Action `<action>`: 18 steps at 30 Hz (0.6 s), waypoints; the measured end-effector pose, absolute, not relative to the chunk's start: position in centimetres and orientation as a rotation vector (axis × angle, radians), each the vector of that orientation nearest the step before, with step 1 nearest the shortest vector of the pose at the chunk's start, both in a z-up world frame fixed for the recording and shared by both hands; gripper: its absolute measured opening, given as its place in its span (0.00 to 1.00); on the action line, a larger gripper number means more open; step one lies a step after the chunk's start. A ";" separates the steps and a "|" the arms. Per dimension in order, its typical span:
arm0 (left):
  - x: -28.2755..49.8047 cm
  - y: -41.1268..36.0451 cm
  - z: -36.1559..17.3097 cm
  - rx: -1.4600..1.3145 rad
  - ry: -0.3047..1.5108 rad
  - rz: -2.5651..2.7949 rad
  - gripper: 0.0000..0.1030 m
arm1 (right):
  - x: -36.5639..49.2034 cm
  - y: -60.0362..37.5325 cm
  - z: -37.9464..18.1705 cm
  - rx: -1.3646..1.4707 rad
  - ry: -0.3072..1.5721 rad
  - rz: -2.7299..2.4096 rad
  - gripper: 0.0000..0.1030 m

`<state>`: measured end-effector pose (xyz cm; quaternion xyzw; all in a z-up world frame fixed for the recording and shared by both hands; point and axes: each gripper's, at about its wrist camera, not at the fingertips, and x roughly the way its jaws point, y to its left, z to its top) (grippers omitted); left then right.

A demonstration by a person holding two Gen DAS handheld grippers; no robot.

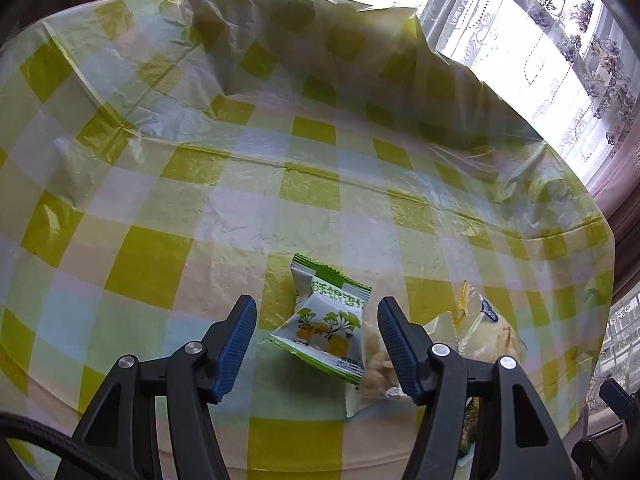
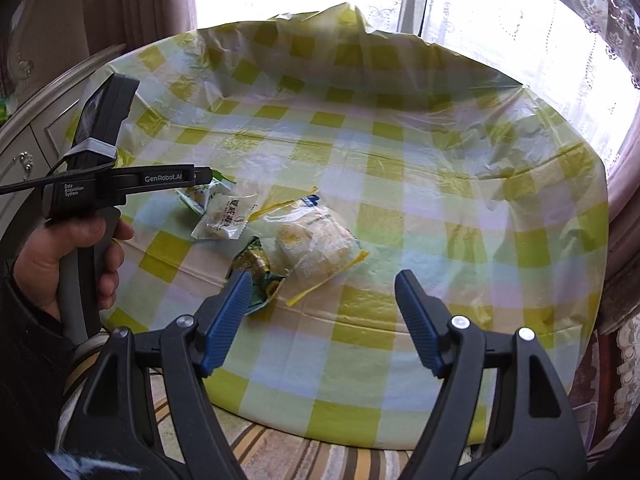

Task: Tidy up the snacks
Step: 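Grasp the green-and-white ginkgo snack pack with the left gripper, then grasp the green garlic-flavour snack pack with the right gripper while the left lifts its pack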

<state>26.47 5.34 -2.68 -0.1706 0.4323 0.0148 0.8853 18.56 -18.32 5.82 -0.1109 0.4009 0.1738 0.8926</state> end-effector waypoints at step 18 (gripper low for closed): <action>27.1 5.2 -4.7 -0.249 0.920 0.017 0.38 | 21.7 -12.4 -0.1 -0.300 0.940 0.497 0.72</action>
